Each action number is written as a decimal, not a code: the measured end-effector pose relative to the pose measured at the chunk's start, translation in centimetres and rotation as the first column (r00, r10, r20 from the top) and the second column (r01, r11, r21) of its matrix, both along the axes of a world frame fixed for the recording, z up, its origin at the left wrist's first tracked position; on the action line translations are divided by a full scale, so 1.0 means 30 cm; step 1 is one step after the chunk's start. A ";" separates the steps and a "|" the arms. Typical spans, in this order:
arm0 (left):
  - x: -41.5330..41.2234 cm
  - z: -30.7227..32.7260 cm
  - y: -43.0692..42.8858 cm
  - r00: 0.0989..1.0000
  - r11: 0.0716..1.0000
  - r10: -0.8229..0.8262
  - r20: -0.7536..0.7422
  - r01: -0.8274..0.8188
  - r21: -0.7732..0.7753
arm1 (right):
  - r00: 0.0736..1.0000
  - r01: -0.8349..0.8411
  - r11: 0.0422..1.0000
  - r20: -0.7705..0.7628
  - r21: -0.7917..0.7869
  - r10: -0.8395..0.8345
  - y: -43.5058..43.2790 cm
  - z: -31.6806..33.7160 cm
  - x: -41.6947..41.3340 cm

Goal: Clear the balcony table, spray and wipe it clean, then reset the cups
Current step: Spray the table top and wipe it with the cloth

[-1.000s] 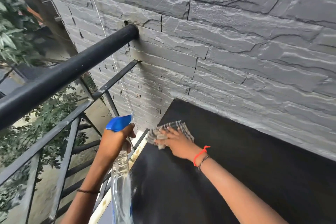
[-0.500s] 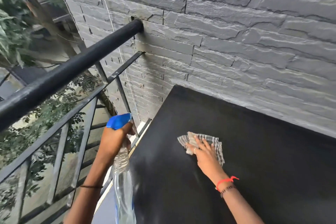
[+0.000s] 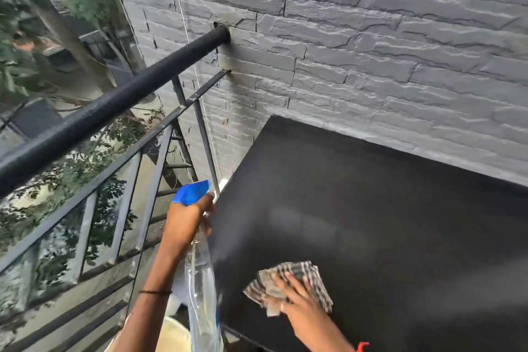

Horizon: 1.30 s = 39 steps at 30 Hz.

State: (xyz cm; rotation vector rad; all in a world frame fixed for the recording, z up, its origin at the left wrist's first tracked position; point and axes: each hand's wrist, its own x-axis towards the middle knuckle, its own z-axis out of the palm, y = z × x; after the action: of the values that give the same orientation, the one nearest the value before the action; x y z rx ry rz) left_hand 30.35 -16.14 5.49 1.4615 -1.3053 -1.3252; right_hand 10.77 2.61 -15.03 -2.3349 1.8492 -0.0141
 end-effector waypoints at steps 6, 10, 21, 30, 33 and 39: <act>0.032 0.024 0.129 0.999 0.998 -0.046 0.001 0.046 -0.037 | 0.973 0.220 0.970 0.046 0.107 -0.226 0.055 0.087 0.021; 0.026 0.042 0.195 0.999 0.998 -0.039 -0.025 0.038 -0.046 | 0.980 0.194 0.975 0.027 0.107 -0.198 0.072 0.123 0.103; 0.099 0.057 0.283 0.999 0.999 -0.027 -0.024 0.026 -0.042 | 0.933 0.133 0.972 0.306 0.195 -0.189 0.257 0.220 -0.011; 0.148 0.045 0.437 0.994 0.995 0.082 -0.073 -0.087 -0.057 | 0.927 0.288 0.823 0.073 0.489 -0.367 0.090 0.282 -0.082; 0.178 0.038 0.499 0.985 0.986 0.148 -0.087 -0.154 -0.063 | 0.911 0.319 0.822 0.087 0.472 -0.404 0.101 0.274 -0.083; 0.263 0.026 0.603 0.967 0.958 0.244 -0.077 -0.253 -0.137 | 0.872 0.350 0.766 0.110 0.539 -0.477 0.149 0.294 -0.103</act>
State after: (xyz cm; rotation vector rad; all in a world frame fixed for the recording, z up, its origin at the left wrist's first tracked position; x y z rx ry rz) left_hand 38.24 1.95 6.28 1.4217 -1.1140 -1.0776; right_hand 7.67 7.08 -6.23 -1.4716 1.9174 0.1138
